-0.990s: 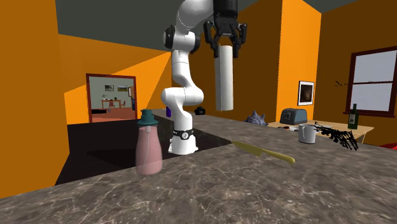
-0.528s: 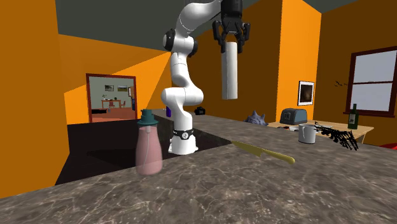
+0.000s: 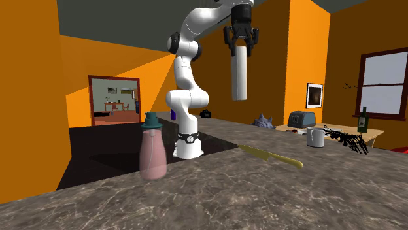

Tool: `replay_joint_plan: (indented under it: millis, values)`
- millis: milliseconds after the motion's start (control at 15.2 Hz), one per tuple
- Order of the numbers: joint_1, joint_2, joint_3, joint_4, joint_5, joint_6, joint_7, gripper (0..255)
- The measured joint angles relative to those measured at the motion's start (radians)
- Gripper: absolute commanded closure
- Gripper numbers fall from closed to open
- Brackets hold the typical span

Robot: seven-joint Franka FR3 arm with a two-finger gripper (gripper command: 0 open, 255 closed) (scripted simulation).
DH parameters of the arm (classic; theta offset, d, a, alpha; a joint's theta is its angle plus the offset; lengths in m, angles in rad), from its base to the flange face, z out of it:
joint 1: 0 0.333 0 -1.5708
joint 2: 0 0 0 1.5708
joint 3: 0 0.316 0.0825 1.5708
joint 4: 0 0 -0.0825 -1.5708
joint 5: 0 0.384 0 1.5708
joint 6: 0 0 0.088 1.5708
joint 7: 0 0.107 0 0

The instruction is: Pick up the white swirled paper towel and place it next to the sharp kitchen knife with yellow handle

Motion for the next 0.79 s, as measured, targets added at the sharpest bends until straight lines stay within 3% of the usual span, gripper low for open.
replay_joint_plan:
  millis: [792]
  values:
    - [0.006, -0.057, 0.009, -0.208, 0.011, 0.151, -0.014, 255]
